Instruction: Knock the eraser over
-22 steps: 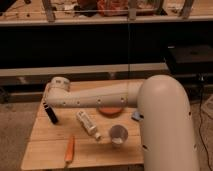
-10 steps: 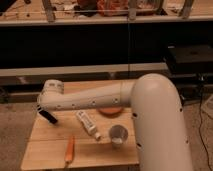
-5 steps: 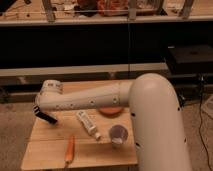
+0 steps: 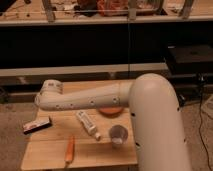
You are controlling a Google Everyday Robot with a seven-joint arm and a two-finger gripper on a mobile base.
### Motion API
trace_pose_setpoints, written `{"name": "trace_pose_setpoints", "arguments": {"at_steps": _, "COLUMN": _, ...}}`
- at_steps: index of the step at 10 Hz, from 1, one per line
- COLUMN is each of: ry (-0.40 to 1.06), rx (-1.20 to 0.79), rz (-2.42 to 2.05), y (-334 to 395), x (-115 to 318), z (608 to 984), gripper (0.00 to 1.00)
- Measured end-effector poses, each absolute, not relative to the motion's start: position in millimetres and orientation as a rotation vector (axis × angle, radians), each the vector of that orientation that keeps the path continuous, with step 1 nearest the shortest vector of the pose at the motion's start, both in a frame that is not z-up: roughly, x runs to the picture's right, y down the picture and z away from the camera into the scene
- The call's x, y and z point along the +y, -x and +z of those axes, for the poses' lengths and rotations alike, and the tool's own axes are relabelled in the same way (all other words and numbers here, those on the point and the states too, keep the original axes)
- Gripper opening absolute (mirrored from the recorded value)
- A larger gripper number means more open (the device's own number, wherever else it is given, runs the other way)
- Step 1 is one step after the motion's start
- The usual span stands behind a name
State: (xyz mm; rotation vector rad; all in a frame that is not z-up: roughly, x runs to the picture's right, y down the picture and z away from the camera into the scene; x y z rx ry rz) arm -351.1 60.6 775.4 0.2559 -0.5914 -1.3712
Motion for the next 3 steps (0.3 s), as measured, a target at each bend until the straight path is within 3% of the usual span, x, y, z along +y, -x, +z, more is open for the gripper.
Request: {"name": "trace_pose_setpoints", "arguments": {"at_steps": 3, "ry": -0.264, "rx": -0.605, "rz": -1.378, "y": 355.1, "x": 61.1, "z": 774.3, "gripper": 0.15}}
